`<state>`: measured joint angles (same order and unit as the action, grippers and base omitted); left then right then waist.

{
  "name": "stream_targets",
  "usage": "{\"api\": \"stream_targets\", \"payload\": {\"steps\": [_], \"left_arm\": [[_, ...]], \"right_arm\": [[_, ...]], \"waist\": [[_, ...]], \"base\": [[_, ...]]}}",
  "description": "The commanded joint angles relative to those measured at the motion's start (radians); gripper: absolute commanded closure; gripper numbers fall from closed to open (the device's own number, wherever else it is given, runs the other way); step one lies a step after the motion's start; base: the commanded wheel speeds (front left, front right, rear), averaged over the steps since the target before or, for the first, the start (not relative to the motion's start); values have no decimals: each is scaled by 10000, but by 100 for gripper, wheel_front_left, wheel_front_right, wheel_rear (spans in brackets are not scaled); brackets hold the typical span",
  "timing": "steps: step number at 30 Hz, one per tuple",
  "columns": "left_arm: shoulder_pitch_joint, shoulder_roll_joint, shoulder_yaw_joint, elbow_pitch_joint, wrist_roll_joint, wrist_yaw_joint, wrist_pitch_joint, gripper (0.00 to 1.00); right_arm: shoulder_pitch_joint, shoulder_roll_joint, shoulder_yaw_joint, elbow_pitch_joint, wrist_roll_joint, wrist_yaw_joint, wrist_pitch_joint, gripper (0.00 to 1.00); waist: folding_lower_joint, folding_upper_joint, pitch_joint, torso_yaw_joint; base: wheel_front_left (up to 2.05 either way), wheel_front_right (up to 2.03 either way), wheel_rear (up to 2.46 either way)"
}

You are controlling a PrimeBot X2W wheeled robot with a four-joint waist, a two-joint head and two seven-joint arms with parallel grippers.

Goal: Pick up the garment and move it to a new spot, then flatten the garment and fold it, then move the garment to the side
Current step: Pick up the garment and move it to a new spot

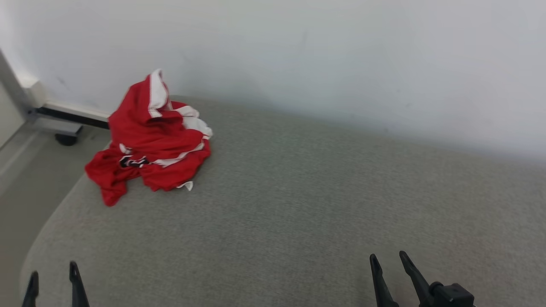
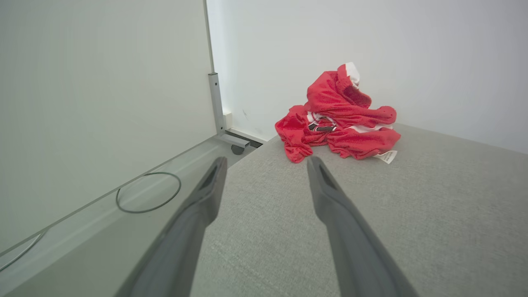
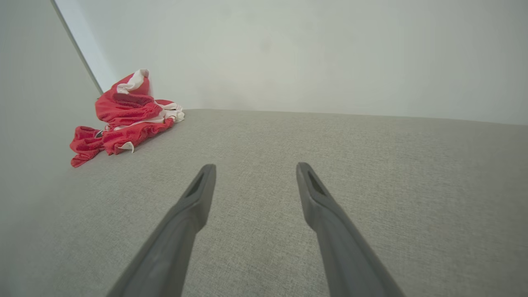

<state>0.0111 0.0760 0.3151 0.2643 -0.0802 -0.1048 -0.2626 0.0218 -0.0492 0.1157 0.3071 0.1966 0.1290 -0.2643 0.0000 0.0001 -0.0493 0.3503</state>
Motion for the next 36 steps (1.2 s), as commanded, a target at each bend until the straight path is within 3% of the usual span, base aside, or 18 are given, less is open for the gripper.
{"api": "stream_targets", "payload": {"steps": [1,9,19,36], "left_arm": [[-362,91,52,-83,-61,-19,-28,0],[-1777,537,600,-120,-444,-88,-28,0],[-4274,1820,1047,1060,-916,-175,32,0],[-7576,4193,707,4114,-1245,-164,1581,0]], "right_arm": [[-51,-18,1,-47,-32,33,-9,0],[-559,-23,256,-235,-43,33,-9,0],[-1421,-15,396,-787,176,33,-9,0],[-2212,-10,171,-1172,269,33,-9,0]], "waist": [[0,-1,404,-871],[0,-1,1324,-2082],[0,-1,2595,-3402],[0,-1,3880,-4499]], "base": [[0,0,0],[0,0,0],[0,0,0],[0,0,0]]}}
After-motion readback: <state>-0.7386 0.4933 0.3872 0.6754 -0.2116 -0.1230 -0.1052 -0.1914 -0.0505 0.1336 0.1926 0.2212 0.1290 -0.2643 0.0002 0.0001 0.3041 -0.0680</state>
